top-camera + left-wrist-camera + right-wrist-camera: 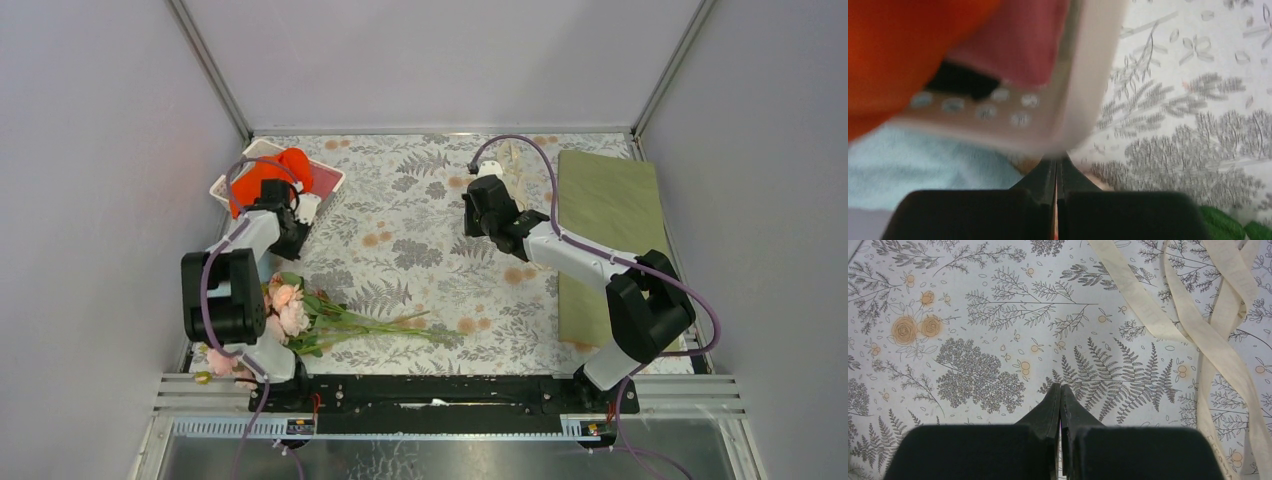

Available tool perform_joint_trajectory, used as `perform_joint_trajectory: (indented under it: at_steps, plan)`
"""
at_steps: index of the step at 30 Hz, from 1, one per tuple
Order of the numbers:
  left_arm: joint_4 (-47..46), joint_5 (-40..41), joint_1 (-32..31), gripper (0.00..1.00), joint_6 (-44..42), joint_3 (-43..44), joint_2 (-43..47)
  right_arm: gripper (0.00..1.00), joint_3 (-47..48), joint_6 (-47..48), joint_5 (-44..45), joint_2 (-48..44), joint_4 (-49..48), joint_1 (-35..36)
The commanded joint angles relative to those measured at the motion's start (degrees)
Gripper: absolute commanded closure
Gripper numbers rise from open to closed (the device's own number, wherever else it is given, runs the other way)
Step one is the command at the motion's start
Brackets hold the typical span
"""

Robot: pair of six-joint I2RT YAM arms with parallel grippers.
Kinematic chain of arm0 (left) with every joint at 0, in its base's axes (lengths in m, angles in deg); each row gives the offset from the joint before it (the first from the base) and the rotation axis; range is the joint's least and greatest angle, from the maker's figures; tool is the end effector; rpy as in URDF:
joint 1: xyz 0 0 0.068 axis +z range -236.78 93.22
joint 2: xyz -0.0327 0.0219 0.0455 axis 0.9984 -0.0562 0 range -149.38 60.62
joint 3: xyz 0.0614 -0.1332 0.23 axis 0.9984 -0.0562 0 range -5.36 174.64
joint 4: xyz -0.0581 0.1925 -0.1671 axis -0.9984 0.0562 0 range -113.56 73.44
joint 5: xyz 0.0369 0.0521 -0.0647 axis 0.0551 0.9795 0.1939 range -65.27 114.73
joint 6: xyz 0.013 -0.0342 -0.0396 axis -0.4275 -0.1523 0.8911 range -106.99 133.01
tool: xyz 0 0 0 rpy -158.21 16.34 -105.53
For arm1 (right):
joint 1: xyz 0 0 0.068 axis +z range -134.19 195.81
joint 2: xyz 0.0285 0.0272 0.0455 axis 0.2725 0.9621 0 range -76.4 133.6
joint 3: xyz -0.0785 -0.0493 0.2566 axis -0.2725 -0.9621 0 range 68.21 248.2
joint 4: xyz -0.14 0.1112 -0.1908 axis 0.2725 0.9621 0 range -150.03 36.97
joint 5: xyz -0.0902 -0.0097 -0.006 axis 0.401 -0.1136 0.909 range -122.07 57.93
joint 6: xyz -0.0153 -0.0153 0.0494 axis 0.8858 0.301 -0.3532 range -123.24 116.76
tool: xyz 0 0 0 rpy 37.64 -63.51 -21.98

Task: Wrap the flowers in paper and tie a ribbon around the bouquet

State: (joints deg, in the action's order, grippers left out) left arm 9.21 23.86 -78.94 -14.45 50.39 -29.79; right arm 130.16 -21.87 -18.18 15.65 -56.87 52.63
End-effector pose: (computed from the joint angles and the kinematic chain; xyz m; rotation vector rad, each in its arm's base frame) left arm 0.2969 0.0403 0.1863 0.4742 2.7169 0.1469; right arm 0.2951 0.2103 0.2468 -0.1995 2.1385 0.3072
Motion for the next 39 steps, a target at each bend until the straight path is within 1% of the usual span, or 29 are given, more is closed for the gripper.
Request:
perform_joint_trajectory:
  at_steps: [1, 6, 9, 13, 15, 18, 20, 22, 25, 27, 31, 35, 37, 39]
  plan:
    - [-8.2, -1.33, -0.28, 1.0, 2.66, 6.78, -7.7, 1.0, 1.15, 1.84, 0.91, -2.28, 0.27, 0.26]
    - [-11.51, 3.53, 0.72, 1.0, 5.34, 18.27, -18.55, 1.0, -1.04, 2.99, 3.4, -5.02, 1.56, 0.24]
    - [-12.06, 4.96, 0.86, 1.0, 3.29, 24.94, -24.47, 1.0, -2.85, 3.66, 4.87, -6.56, 1.75, 0.23]
    - [-12.97, 10.13, 1.1, 1.0, -0.44, 32.77, -31.51, 1.0, -3.74, 5.16, 7.1, -7.69, 2.77, 0.25]
    - [-13.2, 11.71, 1.63, 1.0, -2.09, 33.86, -32.13, 1.0, -3.84, 5.59, 8.11, -8.13, 3.24, 0.2]
    - [-17.07, 13.96, 2.61, 1.0, -5.12, 31.18, -30.86, 1.0, -4.24, 6.22, 8.86, -8.46, 2.7, 0.22]
    - [-20.93, 18.47, 3.67, 1.0, -7.7, 29.35, -30.97, 1.0, -3.98, 6.73, 8.59, -7.92, 2.18, 0.2]
    - [-24.38, 21.26, 5.08, 1.0, -9.43, 28.73, -32.25, 1.0, -2.84, 7.02, 8.1, -6.84, 2.72, 0.2]
    - [-28.2, 24.36, 6.67, 1.0, -11.16, 30.2, -35.33, 1.0, -1.21, 7.48, 9.04, -5.42, 3.55, 0.24]
    - [-30.26, 25.82, 7.01, 1.0, -12.11, 31.77, -37.22, 1.0, -0.97, 7.72, 11.29, -5.14, 3.69, 0.2]
    - [-29.06, 25.21, 6.97, 1.0, -11.41, 37.23, -40.75, 1.0, -1.0, 7.6, 14.47, -4.91, 4.17, -1.46]
    - [-29.75, 27.48, 7.05, 1.0, -11.84, 44.51, -45.07, 1.0, -1.07, 6.58, 14.84, -4.47, 4.91, -5.01]
    - [-26.99, 27.06, 7.02, 1.0, -11.06, 47.9, -46.68, 1.0, -1.44, 6.4, 14.74, -4.02, 4.64, -7.33]
    - [-26.58, 26.58, 7.02, 1.0, -10.62, 49.45, -47.32, 1.0, -1.36, 5.99, 13.8, -3.31, 4.87, -10.06]
